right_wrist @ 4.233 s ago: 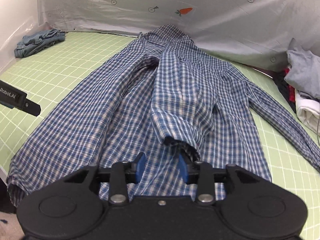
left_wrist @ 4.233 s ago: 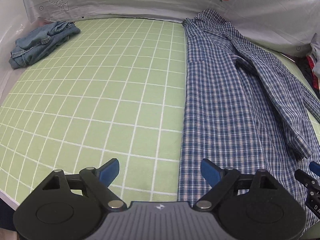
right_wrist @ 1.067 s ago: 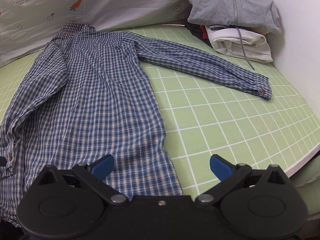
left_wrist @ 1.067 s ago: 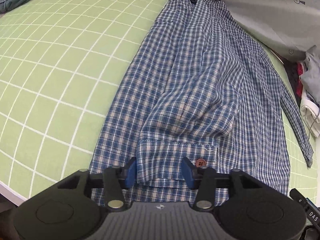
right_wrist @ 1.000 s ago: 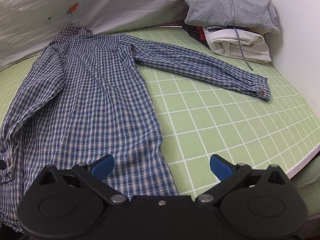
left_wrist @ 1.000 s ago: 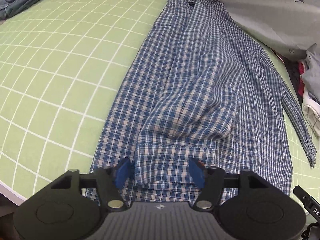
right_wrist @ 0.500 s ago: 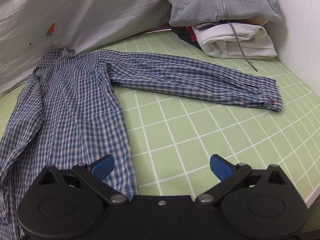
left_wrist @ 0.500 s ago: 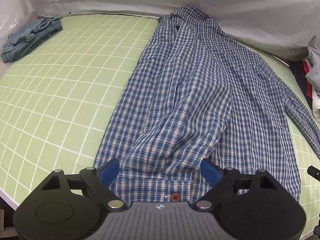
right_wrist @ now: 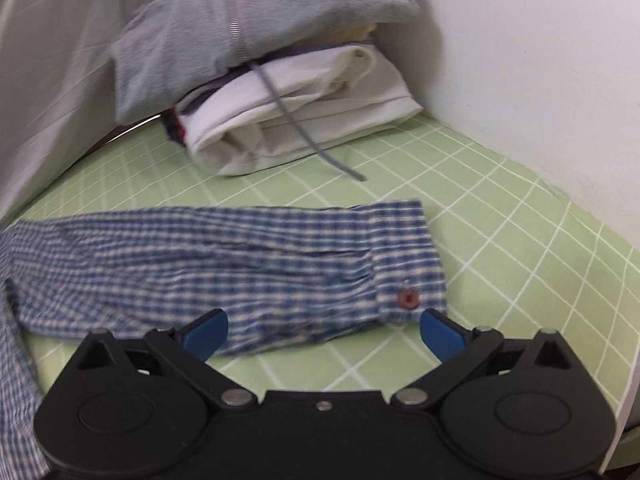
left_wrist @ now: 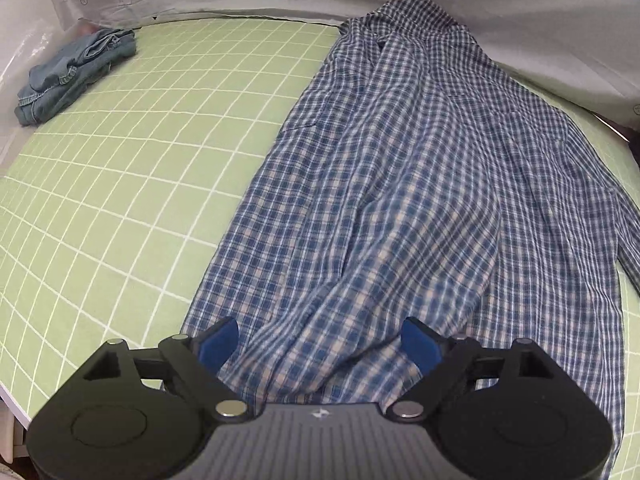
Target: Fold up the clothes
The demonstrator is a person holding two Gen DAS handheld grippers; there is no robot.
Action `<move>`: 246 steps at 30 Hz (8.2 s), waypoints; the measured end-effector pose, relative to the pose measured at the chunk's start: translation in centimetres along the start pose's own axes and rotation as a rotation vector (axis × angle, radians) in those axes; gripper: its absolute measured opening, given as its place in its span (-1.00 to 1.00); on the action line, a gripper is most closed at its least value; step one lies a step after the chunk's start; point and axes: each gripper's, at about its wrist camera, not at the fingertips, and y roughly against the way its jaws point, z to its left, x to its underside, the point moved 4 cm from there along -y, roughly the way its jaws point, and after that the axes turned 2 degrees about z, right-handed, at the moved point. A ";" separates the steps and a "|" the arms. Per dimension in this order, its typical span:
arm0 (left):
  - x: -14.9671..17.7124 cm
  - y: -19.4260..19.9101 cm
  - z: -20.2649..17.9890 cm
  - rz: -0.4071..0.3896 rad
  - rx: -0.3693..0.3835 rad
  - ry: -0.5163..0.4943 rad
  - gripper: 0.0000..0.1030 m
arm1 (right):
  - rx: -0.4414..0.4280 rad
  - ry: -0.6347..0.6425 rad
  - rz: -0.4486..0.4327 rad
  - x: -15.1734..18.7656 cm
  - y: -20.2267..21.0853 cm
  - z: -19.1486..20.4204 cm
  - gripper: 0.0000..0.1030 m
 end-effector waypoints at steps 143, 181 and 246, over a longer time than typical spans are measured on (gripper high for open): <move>-24.7 2.3 16.3 -0.441 0.481 0.111 -0.88 | -0.089 0.475 0.072 14.9 14.1 25.1 0.83; 2.2 5.0 9.2 -0.138 0.201 -0.020 0.68 | -0.292 0.549 0.017 18.3 18.7 17.6 0.82; 1.9 3.9 21.5 -0.092 0.208 -0.026 0.70 | -0.513 0.391 0.076 25.9 25.8 25.0 0.25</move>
